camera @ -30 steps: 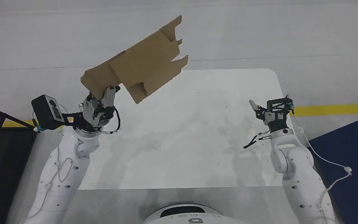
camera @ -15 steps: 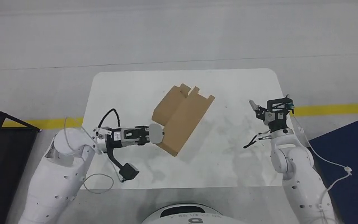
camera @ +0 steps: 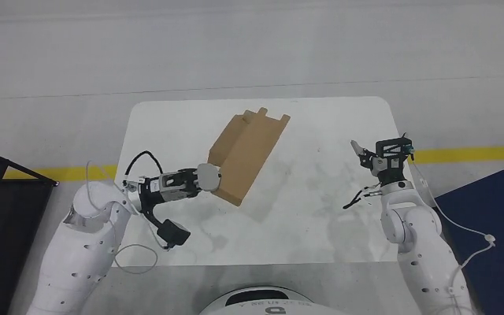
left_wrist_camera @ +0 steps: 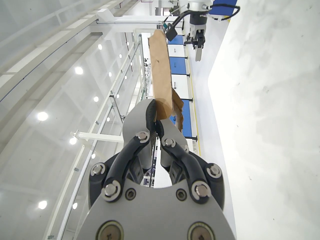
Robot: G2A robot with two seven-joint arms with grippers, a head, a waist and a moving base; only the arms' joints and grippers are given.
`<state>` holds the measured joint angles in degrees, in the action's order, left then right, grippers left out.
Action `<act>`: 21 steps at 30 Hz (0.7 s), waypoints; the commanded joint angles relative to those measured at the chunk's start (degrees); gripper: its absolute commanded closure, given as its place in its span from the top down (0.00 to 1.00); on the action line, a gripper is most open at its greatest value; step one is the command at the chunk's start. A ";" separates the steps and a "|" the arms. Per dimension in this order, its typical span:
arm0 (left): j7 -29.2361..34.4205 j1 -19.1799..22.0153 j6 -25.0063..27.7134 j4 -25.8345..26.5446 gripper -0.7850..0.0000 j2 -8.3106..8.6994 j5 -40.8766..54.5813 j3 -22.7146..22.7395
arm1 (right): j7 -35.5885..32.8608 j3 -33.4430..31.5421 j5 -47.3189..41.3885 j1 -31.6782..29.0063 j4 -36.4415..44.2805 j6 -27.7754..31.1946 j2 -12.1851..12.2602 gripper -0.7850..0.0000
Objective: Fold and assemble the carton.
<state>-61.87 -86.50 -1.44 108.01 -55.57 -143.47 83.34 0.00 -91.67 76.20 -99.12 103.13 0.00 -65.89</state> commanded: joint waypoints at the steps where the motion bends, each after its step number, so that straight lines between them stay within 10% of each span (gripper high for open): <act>1: 11.07 -1.47 -5.59 7.35 0.00 0.73 -32.53 1.75 | 0.00 0.00 0.00 0.00 0.00 0.00 0.00 1.00; 10: 14.23 -9.03 -21.75 16.70 0.00 8.47 -32.53 17.51 | 0.00 0.00 0.00 0.00 0.00 0.00 0.00 1.00; 21: 14.23 -9.03 -21.75 16.70 0.00 8.47 -32.53 17.51 | 0.00 0.00 0.00 0.00 0.00 0.00 0.00 1.00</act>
<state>-47.64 -95.52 -23.18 124.70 -47.11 -176.00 100.82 0.00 -91.67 76.20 -99.12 103.13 0.00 -65.89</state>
